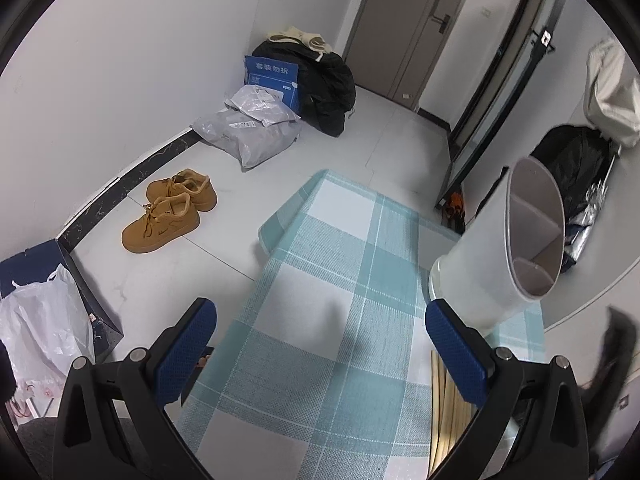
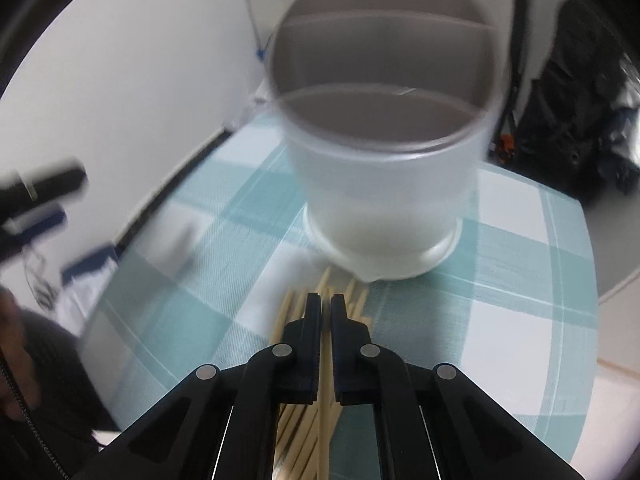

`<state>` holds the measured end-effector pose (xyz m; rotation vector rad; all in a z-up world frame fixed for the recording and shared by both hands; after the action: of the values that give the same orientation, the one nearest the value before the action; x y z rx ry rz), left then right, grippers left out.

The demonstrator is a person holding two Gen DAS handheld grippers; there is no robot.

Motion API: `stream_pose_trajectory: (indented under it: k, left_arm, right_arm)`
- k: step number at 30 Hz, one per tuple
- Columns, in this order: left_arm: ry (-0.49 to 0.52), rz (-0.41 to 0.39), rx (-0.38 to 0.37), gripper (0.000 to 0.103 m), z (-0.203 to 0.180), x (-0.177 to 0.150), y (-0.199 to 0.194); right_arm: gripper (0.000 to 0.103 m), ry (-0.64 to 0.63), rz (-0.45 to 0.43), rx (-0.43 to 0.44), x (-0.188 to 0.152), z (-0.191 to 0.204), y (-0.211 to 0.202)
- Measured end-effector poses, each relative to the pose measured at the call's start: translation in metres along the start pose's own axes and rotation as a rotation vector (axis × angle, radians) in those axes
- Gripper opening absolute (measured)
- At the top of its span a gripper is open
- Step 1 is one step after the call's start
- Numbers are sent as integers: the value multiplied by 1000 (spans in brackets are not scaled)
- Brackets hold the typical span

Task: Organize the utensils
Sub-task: 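Close the right gripper on one chopstick while the left gripper grasps another, then lift both held chopsticks and carry them above the white holder cup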

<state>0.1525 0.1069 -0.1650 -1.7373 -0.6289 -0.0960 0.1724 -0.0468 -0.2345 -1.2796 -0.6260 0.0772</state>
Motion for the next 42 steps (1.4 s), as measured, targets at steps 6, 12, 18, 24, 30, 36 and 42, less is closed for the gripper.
stream_pose_trajectory:
  k: [6, 12, 18, 24, 30, 36, 42]
  left_arm:
    - [70, 93, -12, 102, -19, -17, 20]
    - [196, 277, -10, 102, -47, -53, 53]
    - [271, 300, 91, 102, -58, -63, 63]
    - [275, 352, 172, 101, -59, -74, 79]
    - [264, 365, 211, 100, -57, -74, 79]
    - [240, 337, 208, 68, -64, -61, 85]
    - [285, 373, 184, 12, -85, -57, 91]
  right_arm:
    - [4, 110, -122, 111, 4, -32, -46]
    - [4, 215, -264, 240, 2, -68, -87]
    - [4, 301, -304, 289, -5, -93, -88]
    - [4, 330, -350, 298, -14, -105, -105]
    - [4, 371, -365, 302, -20, -119, -111]
    - [4, 371, -395, 324, -21, -123, -121]
    - [4, 368, -397, 339, -22, -122, -124]
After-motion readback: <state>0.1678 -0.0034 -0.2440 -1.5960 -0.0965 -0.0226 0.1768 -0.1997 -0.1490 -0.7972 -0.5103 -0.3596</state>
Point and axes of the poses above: each gripper's, at about its wrist camera, not at the fingertips, and y roughly the way its jaws point, z to its left, x to its top, the point moved 9 cm from there along y, roughly the way its jaws point, and after that the axes turned 15 degrees about z, right-handed, at the moved point
